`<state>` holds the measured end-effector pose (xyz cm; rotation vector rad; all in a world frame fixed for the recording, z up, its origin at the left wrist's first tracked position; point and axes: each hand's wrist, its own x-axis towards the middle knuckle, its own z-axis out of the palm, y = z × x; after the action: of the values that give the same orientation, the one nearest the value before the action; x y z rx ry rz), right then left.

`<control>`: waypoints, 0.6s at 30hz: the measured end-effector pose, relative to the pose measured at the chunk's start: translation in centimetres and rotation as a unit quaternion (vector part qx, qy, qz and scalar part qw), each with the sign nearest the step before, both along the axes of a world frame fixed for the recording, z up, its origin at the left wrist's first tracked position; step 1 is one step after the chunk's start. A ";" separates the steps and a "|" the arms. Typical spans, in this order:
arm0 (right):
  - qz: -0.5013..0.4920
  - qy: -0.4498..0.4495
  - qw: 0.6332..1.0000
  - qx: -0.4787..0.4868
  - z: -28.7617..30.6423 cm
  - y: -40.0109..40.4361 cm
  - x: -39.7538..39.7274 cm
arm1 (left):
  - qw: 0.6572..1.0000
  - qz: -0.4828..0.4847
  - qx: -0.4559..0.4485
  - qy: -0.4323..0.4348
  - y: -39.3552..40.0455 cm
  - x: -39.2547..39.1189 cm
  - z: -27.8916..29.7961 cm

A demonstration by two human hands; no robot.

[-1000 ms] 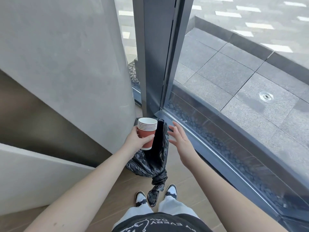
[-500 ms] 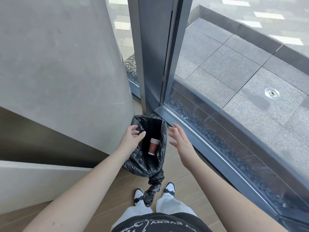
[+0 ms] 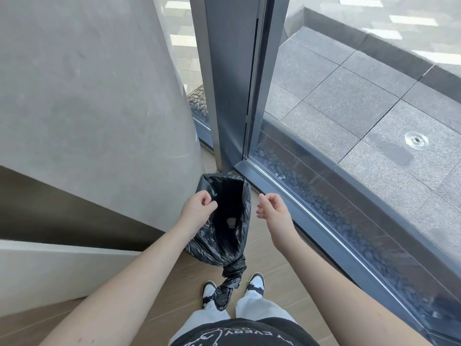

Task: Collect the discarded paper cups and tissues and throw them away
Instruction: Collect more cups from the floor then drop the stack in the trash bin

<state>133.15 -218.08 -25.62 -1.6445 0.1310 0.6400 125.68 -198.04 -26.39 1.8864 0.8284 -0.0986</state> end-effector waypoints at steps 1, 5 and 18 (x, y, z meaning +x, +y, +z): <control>0.008 0.001 1.000 -0.001 0.0 -0.2 0.0 | 1.000 -0.009 0.006 0.000 -0.2 0.0 0.2; 0.025 -0.007 1.000 0.000 0.5 -0.9 0.0 | 0.999 -0.024 0.023 -0.004 -1.0 0.2 0.7; 0.037 -0.031 0.998 0.041 2.4 -3.9 -0.6 | 0.983 -0.015 -0.169 -0.067 -4.2 1.2 1.9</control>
<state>132.60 -221.96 -23.24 -1.5944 -0.0006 0.6405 126.84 -202.21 -24.46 1.5679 0.6464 -0.1219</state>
